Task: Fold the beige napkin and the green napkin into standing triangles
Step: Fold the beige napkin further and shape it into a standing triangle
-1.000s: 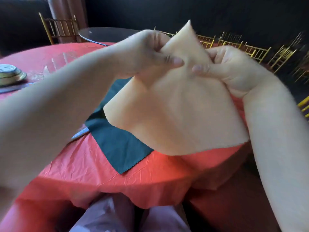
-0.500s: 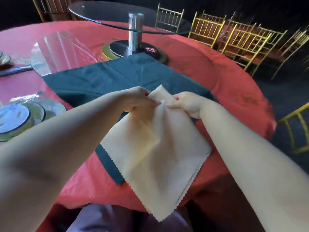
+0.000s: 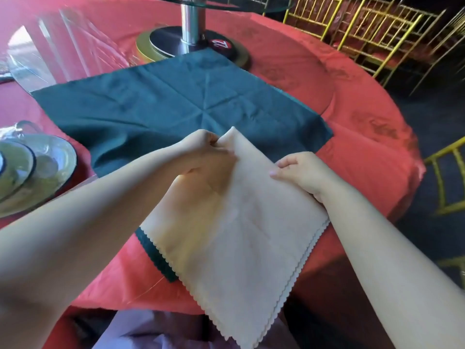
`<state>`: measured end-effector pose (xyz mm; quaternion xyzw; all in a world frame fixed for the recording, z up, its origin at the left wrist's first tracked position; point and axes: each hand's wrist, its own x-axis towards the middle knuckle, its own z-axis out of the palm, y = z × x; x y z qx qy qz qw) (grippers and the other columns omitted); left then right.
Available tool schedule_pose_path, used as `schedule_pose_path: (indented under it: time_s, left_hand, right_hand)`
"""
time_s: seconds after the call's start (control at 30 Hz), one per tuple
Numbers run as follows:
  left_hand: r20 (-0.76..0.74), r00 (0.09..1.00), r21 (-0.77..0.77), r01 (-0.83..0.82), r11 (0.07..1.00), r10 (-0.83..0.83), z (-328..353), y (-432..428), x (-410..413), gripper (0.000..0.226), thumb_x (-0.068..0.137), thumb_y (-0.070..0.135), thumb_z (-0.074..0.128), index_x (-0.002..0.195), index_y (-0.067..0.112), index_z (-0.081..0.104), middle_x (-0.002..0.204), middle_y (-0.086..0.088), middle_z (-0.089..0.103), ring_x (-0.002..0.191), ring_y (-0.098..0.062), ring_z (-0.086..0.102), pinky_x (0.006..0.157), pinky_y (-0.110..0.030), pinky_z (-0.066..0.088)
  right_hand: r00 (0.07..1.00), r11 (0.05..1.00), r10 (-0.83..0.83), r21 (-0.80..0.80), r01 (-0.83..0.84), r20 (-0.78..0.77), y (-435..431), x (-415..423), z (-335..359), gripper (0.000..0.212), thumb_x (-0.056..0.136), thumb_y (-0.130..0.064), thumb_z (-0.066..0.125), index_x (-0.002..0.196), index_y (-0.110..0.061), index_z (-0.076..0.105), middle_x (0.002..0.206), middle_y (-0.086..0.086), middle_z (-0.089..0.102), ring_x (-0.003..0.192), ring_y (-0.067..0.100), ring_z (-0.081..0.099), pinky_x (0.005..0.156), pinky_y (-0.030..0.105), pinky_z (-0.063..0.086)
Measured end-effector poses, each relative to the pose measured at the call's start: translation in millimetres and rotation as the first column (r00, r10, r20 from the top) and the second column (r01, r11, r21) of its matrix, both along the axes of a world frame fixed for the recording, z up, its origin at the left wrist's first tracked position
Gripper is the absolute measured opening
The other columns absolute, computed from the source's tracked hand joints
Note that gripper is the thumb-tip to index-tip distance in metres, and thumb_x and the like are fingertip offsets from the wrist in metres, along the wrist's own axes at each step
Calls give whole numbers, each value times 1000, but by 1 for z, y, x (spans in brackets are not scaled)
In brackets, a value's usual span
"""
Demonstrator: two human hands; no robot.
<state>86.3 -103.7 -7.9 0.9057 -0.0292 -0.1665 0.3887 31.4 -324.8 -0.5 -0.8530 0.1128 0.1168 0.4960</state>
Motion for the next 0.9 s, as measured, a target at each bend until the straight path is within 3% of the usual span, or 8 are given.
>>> schedule_pose_path:
  time_s: [0.1, 0.2, 0.3, 0.5, 0.67, 0.8, 0.9]
  left_hand:
    - [92, 996, 36, -5, 999, 1, 2, 2, -4, 39, 91, 44, 45, 91, 9, 62, 71, -4, 52, 54, -21, 45, 49, -23, 33]
    - [256, 966, 167, -4, 986, -40, 7, 12, -11, 27, 93, 32, 49, 94, 10, 63, 77, -4, 57, 68, -23, 52, 57, -28, 40]
    - [281, 958, 216, -8, 976, -54, 6, 28, -17, 24, 90, 33, 54, 88, 10, 63, 76, -7, 60, 69, -25, 53, 61, -29, 40]
    - [261, 965, 61, -16, 998, 0, -6, 44, -28, 10, 82, 21, 65, 90, 18, 69, 78, -3, 67, 62, -17, 56, 51, -21, 41]
    - [325, 946, 45, -15, 999, -1, -12, 40, -28, 6, 82, 20, 64, 86, 22, 67, 82, 0, 68, 72, -18, 60, 63, -26, 46]
    - [372, 928, 87, 6, 996, -38, -12, 38, -31, 12, 84, 18, 59, 92, 16, 67, 86, -1, 67, 79, -20, 62, 68, -27, 46]
    - [395, 917, 132, 0, 991, -53, -12, 38, -34, 13, 84, 20, 56, 92, 17, 66, 84, 3, 63, 77, -20, 59, 66, -25, 41]
  right_hand:
    - [998, 997, -42, 73, 39, 41, 3, -5, -2, 12, 76, -4, 73, 83, -7, 64, 72, 5, 67, 47, 3, 61, 48, 15, 50]
    - [995, 993, -66, 105, 58, 70, 5, -7, -3, 14, 74, -2, 74, 82, -7, 64, 71, 5, 67, 48, 3, 61, 51, 16, 52]
    - [991, 984, -98, 160, 83, 89, 7, -9, -3, 18, 73, 0, 74, 87, -5, 64, 66, 2, 68, 48, 4, 62, 51, 16, 52]
    - [995, 982, -84, 173, 75, 49, 7, -16, -4, 32, 71, -1, 76, 101, -4, 64, 80, 6, 69, 54, 7, 65, 53, 19, 53]
    - [997, 987, -56, 155, 48, 44, 8, -17, -4, 41, 69, 0, 77, 106, -3, 61, 77, 7, 66, 52, 7, 64, 51, 19, 52]
    - [997, 992, -64, 111, 58, 52, 9, -19, -6, 43, 69, -1, 78, 109, -1, 60, 78, 6, 65, 54, 9, 64, 53, 20, 53]
    - [985, 993, 22, -121, -1, 171, 7, -23, -6, 47, 75, -16, 77, 117, -8, 59, 103, 4, 64, 83, 11, 62, 72, 21, 50]
